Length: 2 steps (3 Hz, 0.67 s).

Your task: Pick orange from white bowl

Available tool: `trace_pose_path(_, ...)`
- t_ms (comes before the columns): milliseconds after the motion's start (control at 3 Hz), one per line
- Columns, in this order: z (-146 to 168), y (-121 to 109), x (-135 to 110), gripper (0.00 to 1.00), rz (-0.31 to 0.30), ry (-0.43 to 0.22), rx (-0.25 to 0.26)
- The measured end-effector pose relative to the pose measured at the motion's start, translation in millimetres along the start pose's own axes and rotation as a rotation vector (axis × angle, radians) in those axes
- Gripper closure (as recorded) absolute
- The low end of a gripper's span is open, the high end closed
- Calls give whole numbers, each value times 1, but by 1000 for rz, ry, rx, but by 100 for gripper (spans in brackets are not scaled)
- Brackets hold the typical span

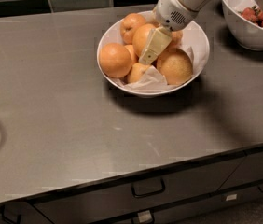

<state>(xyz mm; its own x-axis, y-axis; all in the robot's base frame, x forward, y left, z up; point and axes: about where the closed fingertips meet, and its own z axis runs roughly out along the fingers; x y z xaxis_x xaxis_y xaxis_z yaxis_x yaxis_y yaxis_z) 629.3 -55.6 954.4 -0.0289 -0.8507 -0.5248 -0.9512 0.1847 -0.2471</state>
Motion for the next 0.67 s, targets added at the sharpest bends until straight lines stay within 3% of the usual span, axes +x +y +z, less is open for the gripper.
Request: trace_pose_path(667, 6, 2, 6, 25, 30, 20, 11)
